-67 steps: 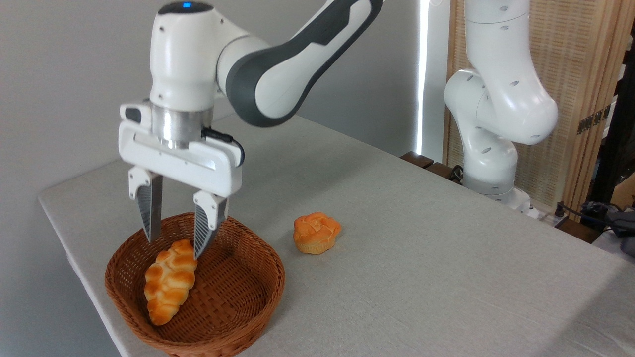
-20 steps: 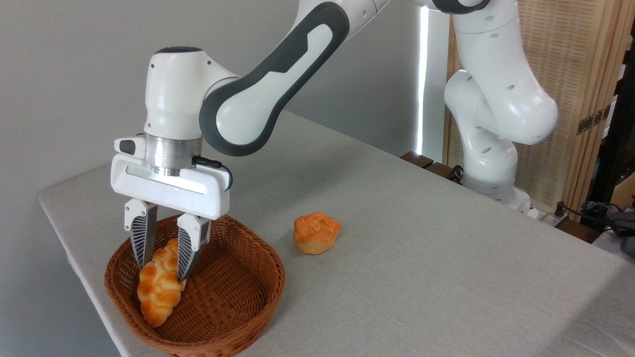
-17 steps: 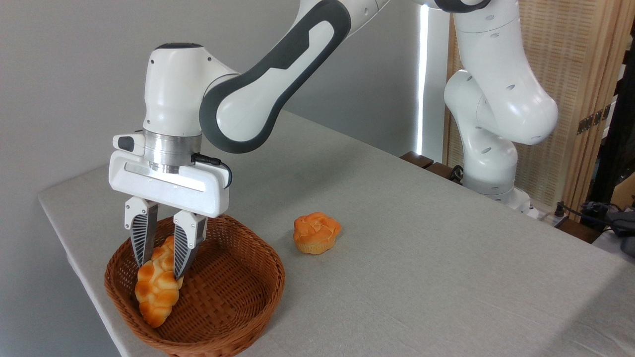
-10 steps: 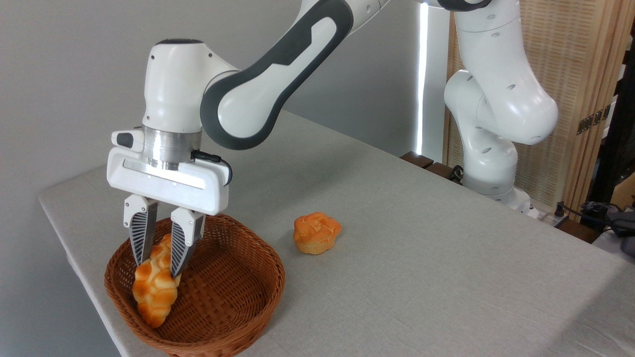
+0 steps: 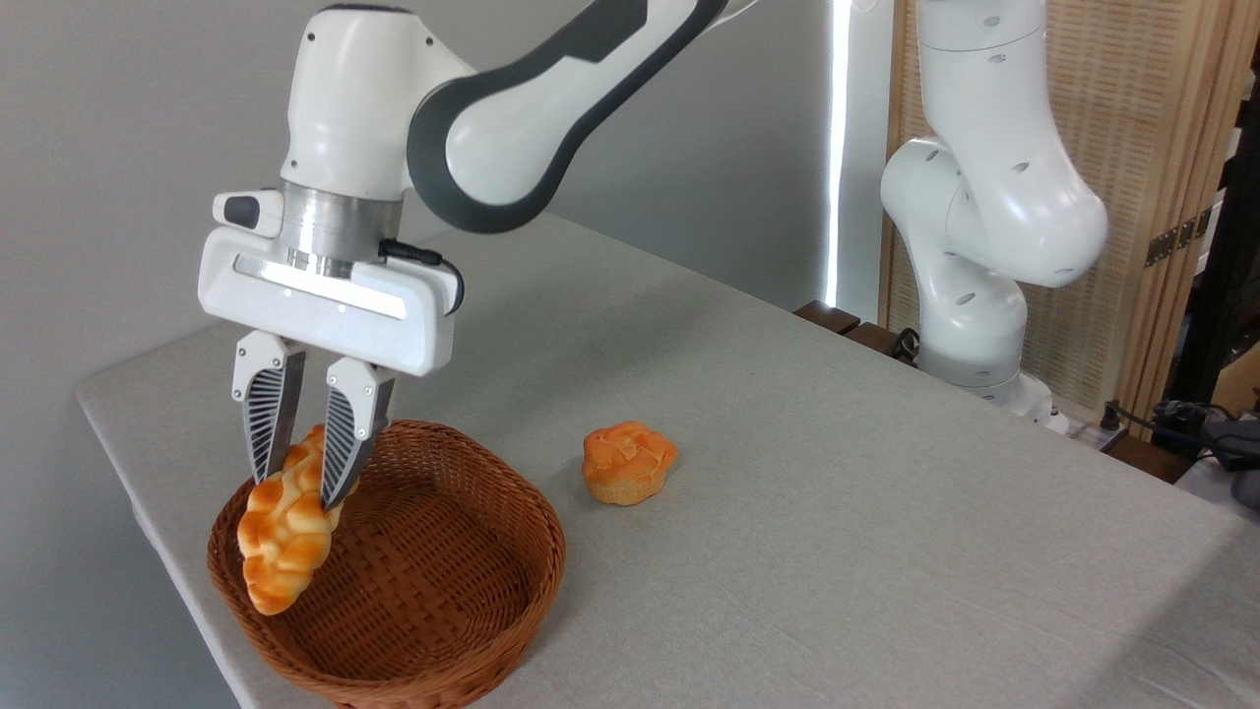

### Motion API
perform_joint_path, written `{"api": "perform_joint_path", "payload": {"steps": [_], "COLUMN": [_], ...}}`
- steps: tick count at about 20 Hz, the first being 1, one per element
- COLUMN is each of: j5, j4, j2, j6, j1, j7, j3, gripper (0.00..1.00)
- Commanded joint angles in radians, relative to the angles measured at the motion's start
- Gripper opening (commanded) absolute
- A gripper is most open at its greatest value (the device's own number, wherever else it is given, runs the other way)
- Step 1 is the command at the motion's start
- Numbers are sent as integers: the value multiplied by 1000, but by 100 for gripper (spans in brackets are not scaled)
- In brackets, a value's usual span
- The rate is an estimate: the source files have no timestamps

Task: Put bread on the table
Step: 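Lift the braided roll out of the basket toward the orange bun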

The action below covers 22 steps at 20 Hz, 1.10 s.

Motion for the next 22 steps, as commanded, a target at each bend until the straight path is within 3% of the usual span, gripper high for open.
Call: {"api": "perform_joint_path", "payload": {"steps": [1, 5, 9, 15, 20, 22], "j5": [14, 6, -121, -250, -314, -321], "j4": [-11, -34, -81, -124, -184, -209], "j2": [-62, -114, -213, -330, -398, -402], "j6": [-66, -130, -248, -501, -629, -658], "j1": [-5, -7, -10, -15, -19, -50], "j7": [6, 81, 278, 562, 690, 708], "j3": [5, -1, -3, -3, -6, -6], "gripper": [48, 48, 48, 48, 49, 50]}}
